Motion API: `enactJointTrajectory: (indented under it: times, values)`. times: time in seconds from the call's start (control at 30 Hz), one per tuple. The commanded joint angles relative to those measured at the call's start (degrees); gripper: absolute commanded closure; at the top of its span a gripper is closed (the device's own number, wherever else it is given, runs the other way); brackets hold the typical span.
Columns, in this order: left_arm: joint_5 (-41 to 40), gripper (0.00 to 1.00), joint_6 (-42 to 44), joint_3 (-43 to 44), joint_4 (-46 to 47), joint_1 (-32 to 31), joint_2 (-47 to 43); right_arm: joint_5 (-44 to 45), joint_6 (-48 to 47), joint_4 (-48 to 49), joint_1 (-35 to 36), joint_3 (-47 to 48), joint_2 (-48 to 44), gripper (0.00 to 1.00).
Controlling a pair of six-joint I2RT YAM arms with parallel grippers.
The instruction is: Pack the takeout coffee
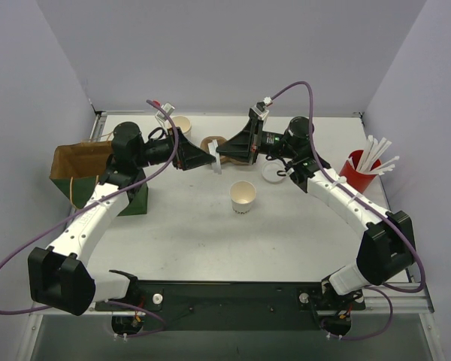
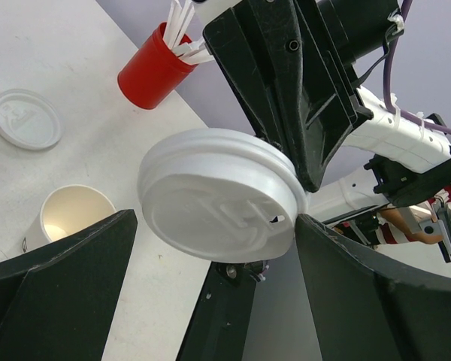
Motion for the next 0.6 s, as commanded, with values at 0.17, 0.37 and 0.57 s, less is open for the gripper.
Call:
enactJointTrajectory:
  times: [0.17, 0.37, 0.57]
  values:
    - [0.3, 0.03, -2.0, -1.0, 5.4, 0.4, -1.0, -1.1, 0.7, 6.3, 0.3, 2.9, 0.3, 1.0]
    - [-0.5, 0.02, -3.6, -1.9, 7.7, 0.4, -1.5, -0.9, 1.5, 7.6, 0.4, 2.4, 0.6, 1.0]
    - [-0.6, 0.03, -4.2, -2.4, 8.8, 0.5, -1.8, -0.9, 2.0, 8.2, 0.4, 2.5, 0.8, 1.0]
